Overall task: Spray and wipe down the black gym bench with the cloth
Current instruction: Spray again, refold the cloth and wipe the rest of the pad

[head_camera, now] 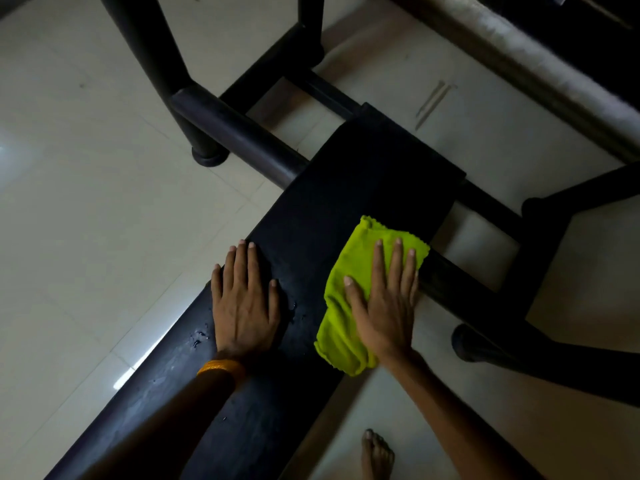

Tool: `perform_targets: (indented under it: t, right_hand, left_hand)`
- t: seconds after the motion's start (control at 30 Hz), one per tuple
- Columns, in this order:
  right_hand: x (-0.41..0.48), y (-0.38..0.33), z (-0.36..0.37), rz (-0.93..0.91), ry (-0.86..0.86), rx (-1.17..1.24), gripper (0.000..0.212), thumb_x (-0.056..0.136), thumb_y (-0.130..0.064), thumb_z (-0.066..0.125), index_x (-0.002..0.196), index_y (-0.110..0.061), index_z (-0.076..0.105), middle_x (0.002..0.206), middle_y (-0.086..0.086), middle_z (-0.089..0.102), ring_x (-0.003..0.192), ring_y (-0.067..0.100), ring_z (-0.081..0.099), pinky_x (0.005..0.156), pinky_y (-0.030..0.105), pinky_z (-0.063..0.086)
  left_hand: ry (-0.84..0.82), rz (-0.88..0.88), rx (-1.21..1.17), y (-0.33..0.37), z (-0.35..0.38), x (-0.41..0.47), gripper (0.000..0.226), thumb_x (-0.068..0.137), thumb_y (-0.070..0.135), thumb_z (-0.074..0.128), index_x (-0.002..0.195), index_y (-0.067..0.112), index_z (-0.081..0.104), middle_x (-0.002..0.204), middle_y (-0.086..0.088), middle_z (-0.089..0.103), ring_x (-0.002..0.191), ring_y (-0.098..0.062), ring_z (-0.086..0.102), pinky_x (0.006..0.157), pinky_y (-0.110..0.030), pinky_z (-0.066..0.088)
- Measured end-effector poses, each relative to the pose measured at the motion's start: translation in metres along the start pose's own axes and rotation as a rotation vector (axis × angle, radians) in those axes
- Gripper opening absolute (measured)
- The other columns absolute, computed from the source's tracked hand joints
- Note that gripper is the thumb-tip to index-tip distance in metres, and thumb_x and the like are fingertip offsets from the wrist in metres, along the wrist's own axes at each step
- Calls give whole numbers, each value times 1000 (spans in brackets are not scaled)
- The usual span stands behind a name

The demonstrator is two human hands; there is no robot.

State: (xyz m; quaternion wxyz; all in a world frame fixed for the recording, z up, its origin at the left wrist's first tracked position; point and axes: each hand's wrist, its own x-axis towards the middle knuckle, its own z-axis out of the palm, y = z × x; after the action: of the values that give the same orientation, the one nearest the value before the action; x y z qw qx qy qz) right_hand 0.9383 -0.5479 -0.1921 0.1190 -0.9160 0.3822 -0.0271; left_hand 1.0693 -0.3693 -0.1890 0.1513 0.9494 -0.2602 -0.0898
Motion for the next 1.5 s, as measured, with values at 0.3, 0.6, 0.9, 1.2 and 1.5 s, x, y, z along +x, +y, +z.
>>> perform_targets:
  t: [0.3, 0.6, 0.9, 1.2, 1.5]
  right_hand:
    - [92, 4, -5, 254, 157, 24, 73, 101, -61, 33, 161, -20, 24, 170, 13, 13, 157, 35, 10, 126, 56, 14]
    - [218, 23, -20, 301, 88, -45, 79, 95, -65, 18, 160, -22, 27, 169, 14, 19, 156, 36, 13, 124, 59, 12]
    - [254, -10, -24, -361, -141, -210, 73, 99, -68, 20, 162, -34, 9, 172, 3, 6, 158, 29, 3, 125, 54, 4]
    - [259, -24, -24, -813, -179, -255, 60, 102, -61, 26, 158, -40, 27, 170, 0, 20, 158, 28, 12, 126, 51, 11]
    - [214, -5, -25, -431, -44, -199, 65, 104, -57, 19, 163, -30, 15, 171, 8, 11, 158, 29, 9, 127, 50, 13]
  left_hand:
    - [-76, 397, 2, 64, 16, 97, 75, 104, 55, 28, 166, 15, 15, 174, -9, 13, 162, -28, 8, 131, -49, 9]
    - [-54, 434, 91, 58, 31, 103, 77, 106, 56, 26, 167, 14, 5, 175, -8, 2, 162, -26, -2, 132, -50, 6]
    - [-53, 436, 92, 57, 32, 101, 77, 105, 57, 24, 166, 12, 8, 175, -8, 4, 162, -27, 0, 131, -52, 11]
    - [-52, 441, 109, 56, 32, 102, 79, 104, 55, 32, 166, 12, 7, 175, -8, 5, 162, -28, 0, 131, -52, 10]
    - [-62, 438, 96, 57, 30, 101, 78, 105, 56, 27, 166, 12, 8, 175, -8, 5, 162, -27, -1, 131, -52, 11]
